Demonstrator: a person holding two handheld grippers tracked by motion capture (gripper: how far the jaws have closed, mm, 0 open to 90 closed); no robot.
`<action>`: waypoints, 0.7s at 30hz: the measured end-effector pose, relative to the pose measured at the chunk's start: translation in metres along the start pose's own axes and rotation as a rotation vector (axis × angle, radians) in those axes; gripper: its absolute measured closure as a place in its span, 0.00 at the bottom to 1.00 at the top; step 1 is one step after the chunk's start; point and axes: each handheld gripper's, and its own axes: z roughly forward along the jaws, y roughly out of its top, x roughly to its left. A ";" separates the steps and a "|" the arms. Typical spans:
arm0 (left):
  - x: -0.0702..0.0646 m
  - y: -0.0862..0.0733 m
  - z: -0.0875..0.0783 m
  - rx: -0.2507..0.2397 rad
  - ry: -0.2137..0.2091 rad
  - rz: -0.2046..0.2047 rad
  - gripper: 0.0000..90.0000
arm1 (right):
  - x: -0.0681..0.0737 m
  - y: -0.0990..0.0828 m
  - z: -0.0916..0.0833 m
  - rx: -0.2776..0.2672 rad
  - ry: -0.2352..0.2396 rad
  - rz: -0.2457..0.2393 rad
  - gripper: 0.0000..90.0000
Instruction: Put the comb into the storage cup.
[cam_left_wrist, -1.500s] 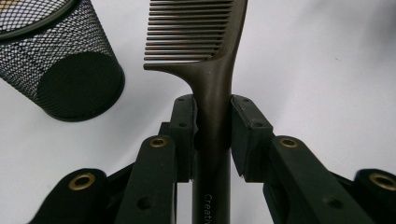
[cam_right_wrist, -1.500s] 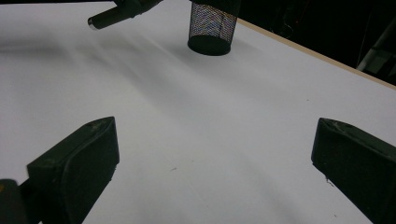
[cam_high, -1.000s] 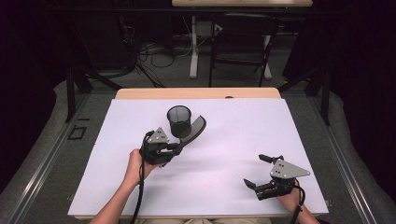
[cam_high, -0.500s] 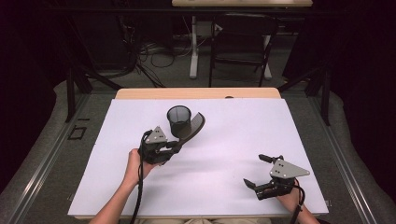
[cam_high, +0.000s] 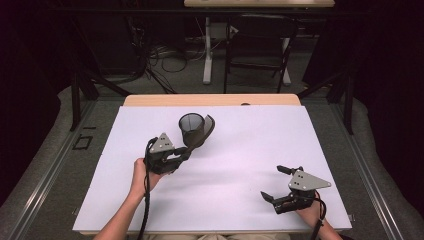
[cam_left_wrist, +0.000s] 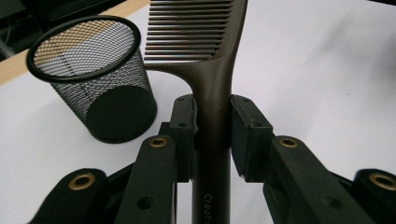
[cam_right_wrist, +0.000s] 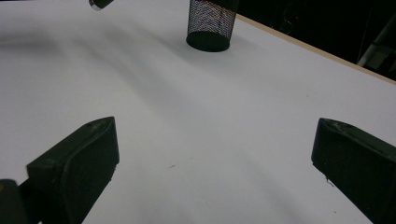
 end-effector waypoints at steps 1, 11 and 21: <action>0.000 0.000 -0.001 -0.005 0.003 0.001 0.80 | 0.000 0.000 0.000 0.001 0.001 0.000 0.00; 0.003 0.001 -0.007 -0.045 0.021 -0.003 0.80 | 0.000 0.000 0.000 0.004 0.002 0.001 0.00; 0.007 -0.001 -0.010 -0.073 0.048 -0.017 0.80 | 0.000 0.000 0.000 0.008 -0.002 0.001 0.00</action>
